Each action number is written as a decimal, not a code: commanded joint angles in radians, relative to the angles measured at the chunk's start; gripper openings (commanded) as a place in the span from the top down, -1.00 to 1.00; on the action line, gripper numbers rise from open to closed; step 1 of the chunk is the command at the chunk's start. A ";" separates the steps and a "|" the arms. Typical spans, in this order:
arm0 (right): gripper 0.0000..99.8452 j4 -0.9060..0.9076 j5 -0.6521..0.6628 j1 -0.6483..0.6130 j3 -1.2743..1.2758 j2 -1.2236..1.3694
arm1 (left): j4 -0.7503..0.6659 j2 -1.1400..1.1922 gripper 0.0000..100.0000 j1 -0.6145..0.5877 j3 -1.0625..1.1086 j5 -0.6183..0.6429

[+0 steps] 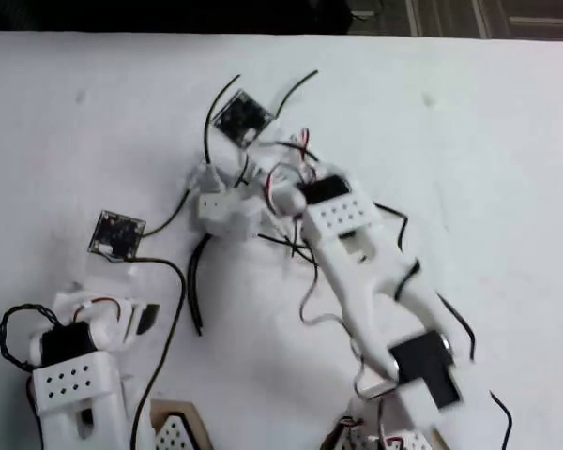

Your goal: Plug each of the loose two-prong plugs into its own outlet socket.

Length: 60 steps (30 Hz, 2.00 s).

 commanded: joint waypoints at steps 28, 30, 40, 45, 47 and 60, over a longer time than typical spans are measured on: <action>0.96 0.631 -0.470 -0.059 0.420 -0.997 | 0.117 -0.446 0.95 -0.001 0.035 0.189; 0.96 0.631 -0.479 -0.059 0.494 -1.109 | 0.190 -0.582 0.95 0.022 0.037 0.238; 0.97 0.423 -0.560 0.111 0.924 -1.492 | 0.198 -0.584 0.95 0.128 0.080 0.242; 0.97 0.420 -0.560 0.113 1.076 -1.633 | 0.124 -0.584 0.95 0.289 0.187 0.241; 0.97 0.421 -0.560 0.113 1.131 -1.695 | 0.069 -0.584 0.95 0.323 0.242 0.242; 0.96 0.456 -0.559 0.113 1.356 -1.813 | 0.089 -0.581 0.95 0.309 0.273 0.247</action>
